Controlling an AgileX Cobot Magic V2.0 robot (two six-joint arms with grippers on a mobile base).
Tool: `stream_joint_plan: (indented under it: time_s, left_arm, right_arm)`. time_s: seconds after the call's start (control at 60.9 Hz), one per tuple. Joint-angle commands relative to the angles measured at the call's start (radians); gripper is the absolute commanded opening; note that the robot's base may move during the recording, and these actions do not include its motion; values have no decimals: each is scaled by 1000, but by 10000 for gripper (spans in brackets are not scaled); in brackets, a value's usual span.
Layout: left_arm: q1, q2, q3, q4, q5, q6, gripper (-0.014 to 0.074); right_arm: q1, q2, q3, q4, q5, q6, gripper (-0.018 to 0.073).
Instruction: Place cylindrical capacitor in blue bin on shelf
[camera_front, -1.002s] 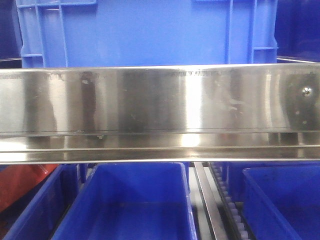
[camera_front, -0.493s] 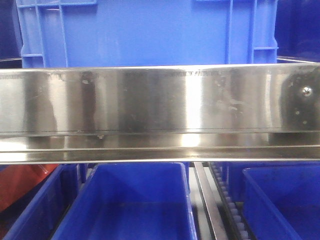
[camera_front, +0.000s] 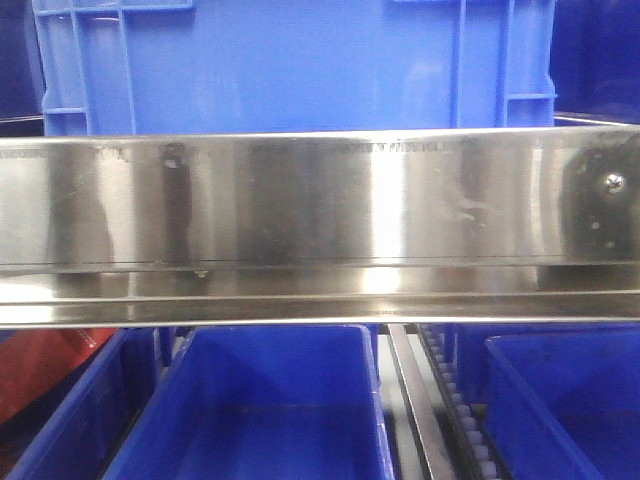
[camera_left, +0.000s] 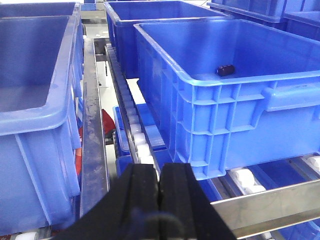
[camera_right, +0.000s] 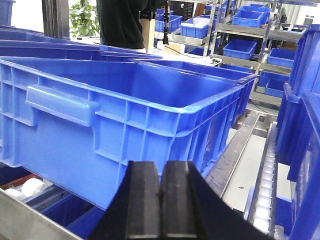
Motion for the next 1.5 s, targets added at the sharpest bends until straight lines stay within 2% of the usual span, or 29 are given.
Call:
stream_joint_plan:
  time_s: [0.0, 0.115, 0.23, 0.378, 0.444, 0.592, 0.822, 0.937, 0.986, 1.035, 1.479]
  left_arm:
    - [3, -6, 1, 3, -23, -8, -111]
    - [31, -8, 1, 6, -32, -8, -111]
    - [133, -36, 46, -20, -87, 1, -111]
    - [266, -133, 230, -42, -269, 18, -111]
    - [301, -179, 327, -66, -372, 49, -111]
    - [350, -271, 551, -96, -530, 53, -111]
    - [352, -380, 851, -96, -752, 53, -111]
    - [352, -402, 969, -96, -868, 53, -111]
    - [350, -402, 970, -96, -912, 53, -111]
    - [346, -402, 970, -96, -854, 53, -111]
    - [320, -402, 970, -96, -857, 53, -111]
  right_arm:
    - [1, -5, 3, -10, -24, 2, -162]
    - [1, -5, 3, -10, -24, 2, -162]
    - [1, -5, 3, -10, -24, 2, -162]
    - [1, -5, 3, -10, -24, 2, -162]
    - [1, -5, 3, -10, -24, 2, -162]
    - [1, -5, 3, -10, -24, 2, -162]
    - [1, -5, 3, -10, -24, 2, -162]
    - [1, -5, 3, -10, -24, 2, -162]
    - [1, -5, 3, -10, -24, 2, -162]
    - [1, -5, 3, -10, -21, 2, -162]
    - [1, -5, 3, -10, -29, 2, -162]
